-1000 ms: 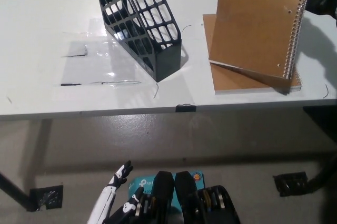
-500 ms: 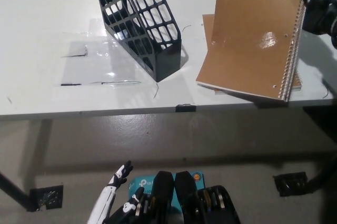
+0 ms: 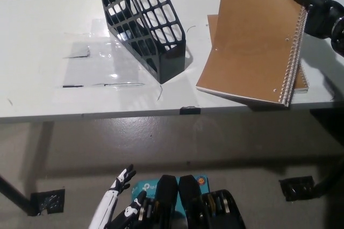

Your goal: Use the right hand to pick up a book from the book holder on the left side and put it on another book on the right side

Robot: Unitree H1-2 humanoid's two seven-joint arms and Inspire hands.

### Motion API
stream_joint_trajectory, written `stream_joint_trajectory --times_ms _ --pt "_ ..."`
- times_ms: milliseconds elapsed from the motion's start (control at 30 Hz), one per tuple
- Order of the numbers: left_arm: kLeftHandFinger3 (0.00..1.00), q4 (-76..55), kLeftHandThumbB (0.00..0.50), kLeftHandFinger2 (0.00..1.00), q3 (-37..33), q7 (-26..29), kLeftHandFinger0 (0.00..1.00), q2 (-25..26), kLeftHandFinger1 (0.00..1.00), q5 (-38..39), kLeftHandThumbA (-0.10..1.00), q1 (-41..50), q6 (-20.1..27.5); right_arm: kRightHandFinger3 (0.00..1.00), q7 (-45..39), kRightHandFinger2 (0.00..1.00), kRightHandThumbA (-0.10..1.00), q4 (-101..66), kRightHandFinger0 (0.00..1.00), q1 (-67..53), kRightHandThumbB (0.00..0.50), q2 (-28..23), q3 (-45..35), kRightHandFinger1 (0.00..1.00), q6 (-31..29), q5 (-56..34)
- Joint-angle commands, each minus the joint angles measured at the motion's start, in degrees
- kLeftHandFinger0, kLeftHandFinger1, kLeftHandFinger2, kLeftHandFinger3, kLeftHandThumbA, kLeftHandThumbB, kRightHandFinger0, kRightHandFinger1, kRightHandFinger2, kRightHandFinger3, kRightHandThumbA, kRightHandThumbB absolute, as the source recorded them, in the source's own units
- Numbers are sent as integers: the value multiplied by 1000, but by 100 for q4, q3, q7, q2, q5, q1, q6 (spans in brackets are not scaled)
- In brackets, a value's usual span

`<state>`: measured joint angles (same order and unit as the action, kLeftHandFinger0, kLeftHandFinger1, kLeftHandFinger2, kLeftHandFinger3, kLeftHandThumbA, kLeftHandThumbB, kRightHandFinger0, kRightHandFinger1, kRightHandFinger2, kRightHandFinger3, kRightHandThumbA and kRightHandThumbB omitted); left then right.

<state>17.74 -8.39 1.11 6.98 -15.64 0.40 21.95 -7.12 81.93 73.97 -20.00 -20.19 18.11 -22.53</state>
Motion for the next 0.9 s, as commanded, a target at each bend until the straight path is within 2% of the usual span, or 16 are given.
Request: stream_joint_trajectory --times_ms 0,67,100,200,233,267,300,333,367,400,433,467,533,867 --pt "1000 -86 185 974 31 95 973 43 981 -51 789 -72 205 1000 305 692 -100 -99 0 534 82 -129 153 46 -630 228" --pt "1000 -89 183 973 31 96 975 42 981 -54 787 -70 211 1000 324 690 -100 -100 0 548 87 -131 190 34 -640 259" --pt "1000 -74 185 971 36 124 979 37 982 -82 789 -74 205 1000 374 728 -100 -108 0 586 106 -131 353 57 -766 431" --pt "1000 -75 185 969 37 124 983 36 982 -83 792 -73 205 1000 382 730 -100 -101 0 588 107 -132 378 56 -778 419" --pt "1000 -71 180 972 36 112 982 42 982 -75 795 -86 208 939 544 827 -100 -120 23 603 164 -124 539 189 -937 599" --pt "1000 -64 179 973 34 94 981 52 982 -62 797 -104 213 656 786 831 -100 -147 1 626 208 -113 778 253 -1176 871" --pt "1000 -53 184 972 38 95 972 52 978 -47 803 -108 238 1000 679 1000 13 -150 893 647 266 -142 1032 1000 -1111 1080" --pt "1000 -49 183 971 43 90 971 53 978 -26 802 -110 255 1000 502 1000 32 -150 1000 662 257 -164 1127 1000 -1037 1117" --pt "1000 -49 181 971 43 90 970 53 977 -26 800 -110 255 1000 507 1000 35 -145 1000 664 230 -166 1166 1000 -1044 1090" --pt "1000 -25 176 970 41 91 962 55 971 -4 794 -84 329 1000 -173 1000 247 -156 1000 605 303 -266 1413 1000 -1073 1232" --pt "1000 -24 176 969 41 90 959 54 969 3 791 -79 339 1000 -218 1000 270 -158 1000 595 315 -281 1514 1000 -1107 1291" --pt "1000 -23 176 969 42 89 958 53 969 3 790 -79 342 1000 -215 1000 270 -153 1000 596 316 -285 1566 1000 -1122 1277" --pt "1000 -27 176 968 55 96 961 49 970 -3 788 -101 315 1000 -220 1000 271 -150 1000 614 274 -293 1680 1000 -1214 1312" --pt "1000 -36 184 975 62 106 971 17 980 -37 826 -87 271 1000 -259 1000 341 -148 1000 632 226 -316 1826 1000 -1347 1464"
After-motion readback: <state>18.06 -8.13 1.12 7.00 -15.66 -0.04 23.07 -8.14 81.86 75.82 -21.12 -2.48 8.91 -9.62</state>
